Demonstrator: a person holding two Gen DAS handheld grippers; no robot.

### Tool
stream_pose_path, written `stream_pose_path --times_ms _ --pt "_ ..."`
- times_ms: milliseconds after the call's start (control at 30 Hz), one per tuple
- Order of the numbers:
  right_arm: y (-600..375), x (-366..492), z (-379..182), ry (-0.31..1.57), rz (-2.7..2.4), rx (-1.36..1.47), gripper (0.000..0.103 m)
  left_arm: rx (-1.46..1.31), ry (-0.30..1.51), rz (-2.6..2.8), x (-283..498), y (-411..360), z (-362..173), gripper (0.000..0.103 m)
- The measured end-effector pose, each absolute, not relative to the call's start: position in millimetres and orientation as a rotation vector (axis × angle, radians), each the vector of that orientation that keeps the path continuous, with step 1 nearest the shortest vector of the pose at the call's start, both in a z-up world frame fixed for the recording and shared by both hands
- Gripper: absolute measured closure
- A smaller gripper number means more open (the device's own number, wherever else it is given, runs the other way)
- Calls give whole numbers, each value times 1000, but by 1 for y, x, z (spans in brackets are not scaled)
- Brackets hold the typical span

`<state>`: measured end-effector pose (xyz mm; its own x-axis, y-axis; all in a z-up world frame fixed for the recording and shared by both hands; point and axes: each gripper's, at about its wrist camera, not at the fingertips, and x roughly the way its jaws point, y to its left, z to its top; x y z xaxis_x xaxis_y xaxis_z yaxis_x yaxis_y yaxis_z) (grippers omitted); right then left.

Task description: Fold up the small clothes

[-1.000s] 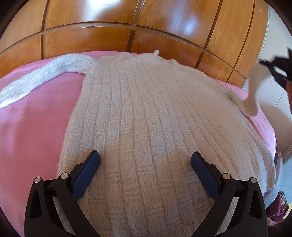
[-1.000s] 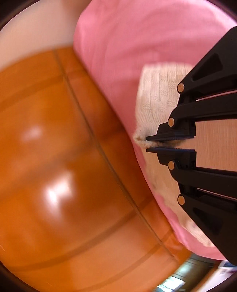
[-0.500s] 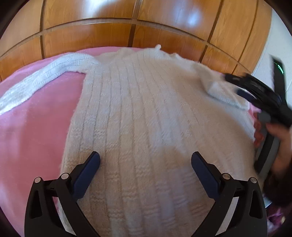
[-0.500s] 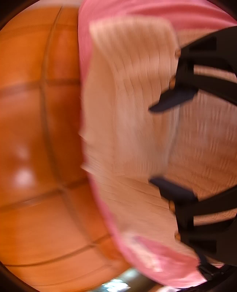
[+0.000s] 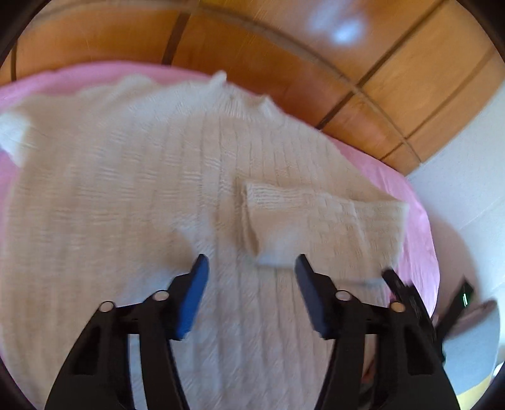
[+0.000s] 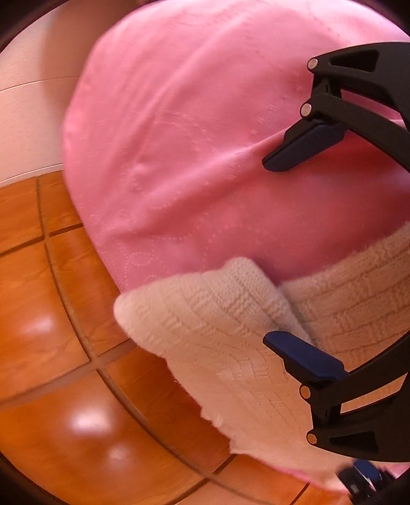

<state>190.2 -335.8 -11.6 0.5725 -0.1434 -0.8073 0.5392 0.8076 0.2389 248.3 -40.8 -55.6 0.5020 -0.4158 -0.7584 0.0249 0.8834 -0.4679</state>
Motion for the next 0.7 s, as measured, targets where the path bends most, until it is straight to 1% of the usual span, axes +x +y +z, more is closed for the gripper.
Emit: stream_pose_path --times_ms 67,133,167,200,267,333,500,700 --pt "-334 187 -8 855 -411 512 2 -443 1036 -253 263 -48 -63 48" --pt "-339 181 -7 848 -408 520 2 -399 1024 -247 272 -59 -65 48" --pt "-341 181 -6 845 -408 524 2 -382 1018 -257 273 -63 -65 61" --pt "-342 182 -5 841 -409 525 2 -364 1029 -284 277 -68 -66 79" --pt "-340 184 -4 828 -412 526 2 -361 1050 -309 281 -72 -65 93" --pt "-339 183 -1 808 -420 534 2 -370 1017 -333 283 -72 -54 94" --pt "-346 177 -2 764 -432 575 2 -350 863 -382 282 -65 -4 95" --pt "-347 176 0 753 -439 581 2 -391 727 -367 288 -35 46 95"
